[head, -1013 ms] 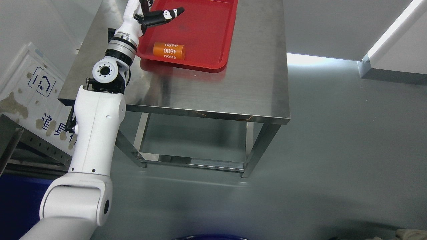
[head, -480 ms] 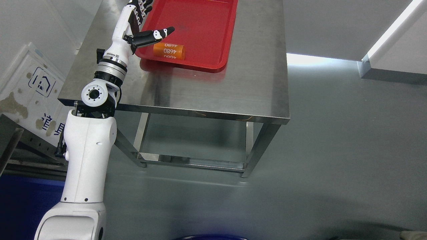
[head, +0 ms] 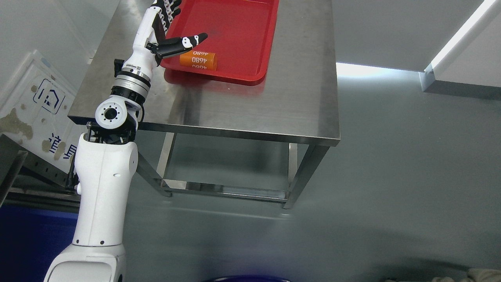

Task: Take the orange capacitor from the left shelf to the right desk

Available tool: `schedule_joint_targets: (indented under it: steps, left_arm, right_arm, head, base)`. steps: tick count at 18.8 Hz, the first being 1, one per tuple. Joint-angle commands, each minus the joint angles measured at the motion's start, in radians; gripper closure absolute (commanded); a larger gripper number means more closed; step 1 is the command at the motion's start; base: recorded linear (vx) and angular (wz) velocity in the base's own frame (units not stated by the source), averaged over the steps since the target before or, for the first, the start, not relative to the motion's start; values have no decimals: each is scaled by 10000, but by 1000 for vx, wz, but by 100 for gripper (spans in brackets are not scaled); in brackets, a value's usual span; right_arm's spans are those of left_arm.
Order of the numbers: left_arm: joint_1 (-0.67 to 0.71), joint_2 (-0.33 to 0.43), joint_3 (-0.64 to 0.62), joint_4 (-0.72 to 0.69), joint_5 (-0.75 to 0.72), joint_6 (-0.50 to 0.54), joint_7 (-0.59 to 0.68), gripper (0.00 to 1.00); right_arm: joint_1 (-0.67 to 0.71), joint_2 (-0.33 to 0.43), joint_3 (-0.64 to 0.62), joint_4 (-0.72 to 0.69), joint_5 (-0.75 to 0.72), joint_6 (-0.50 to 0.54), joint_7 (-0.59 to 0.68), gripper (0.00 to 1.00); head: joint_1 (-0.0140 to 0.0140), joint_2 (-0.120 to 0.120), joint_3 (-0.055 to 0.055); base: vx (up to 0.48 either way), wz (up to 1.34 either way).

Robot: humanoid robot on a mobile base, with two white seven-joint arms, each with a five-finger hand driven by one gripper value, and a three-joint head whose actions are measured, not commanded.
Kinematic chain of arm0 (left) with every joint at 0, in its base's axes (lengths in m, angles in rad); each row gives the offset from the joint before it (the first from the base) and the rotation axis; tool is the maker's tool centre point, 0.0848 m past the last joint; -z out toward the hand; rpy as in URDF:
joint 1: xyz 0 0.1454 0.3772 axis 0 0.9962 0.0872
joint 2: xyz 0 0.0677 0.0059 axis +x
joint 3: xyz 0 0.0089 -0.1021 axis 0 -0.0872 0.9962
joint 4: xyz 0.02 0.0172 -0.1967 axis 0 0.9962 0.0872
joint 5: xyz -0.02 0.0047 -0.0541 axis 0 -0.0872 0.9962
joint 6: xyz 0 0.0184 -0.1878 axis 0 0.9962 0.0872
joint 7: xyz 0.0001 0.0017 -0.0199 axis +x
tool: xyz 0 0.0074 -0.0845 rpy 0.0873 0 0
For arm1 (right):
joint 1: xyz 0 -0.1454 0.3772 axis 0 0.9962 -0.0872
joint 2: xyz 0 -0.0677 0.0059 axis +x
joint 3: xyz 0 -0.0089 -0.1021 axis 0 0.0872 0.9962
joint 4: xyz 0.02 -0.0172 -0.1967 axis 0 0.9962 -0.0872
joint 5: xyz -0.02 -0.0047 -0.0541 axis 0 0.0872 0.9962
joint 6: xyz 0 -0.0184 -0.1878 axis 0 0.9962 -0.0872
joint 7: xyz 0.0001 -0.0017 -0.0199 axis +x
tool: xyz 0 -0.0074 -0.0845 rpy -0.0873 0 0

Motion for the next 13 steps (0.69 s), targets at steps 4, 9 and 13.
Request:
schedule_joint_targets:
  steps: [4,9,13]
  left_arm:
    - [195,-76,-280,-597,-16,311,19,0]
    - [393,1,-188,-566,-16,434,19,0]
    - [502,16,-188,-566,-31,434,19,0]
  right_arm:
    - [338,-175,-123,-230,0,-4,0,0]
    - [338,-175,-108,-230,0,-4,0,0]
    - [338,-175,-108,-230,0,-4,0,0]
  head:
    - [0,0,0]
    - [0,0,0]
    - [0,0,0]
  base:
    - [0,0]
    - [0,0]
    - [0,0]
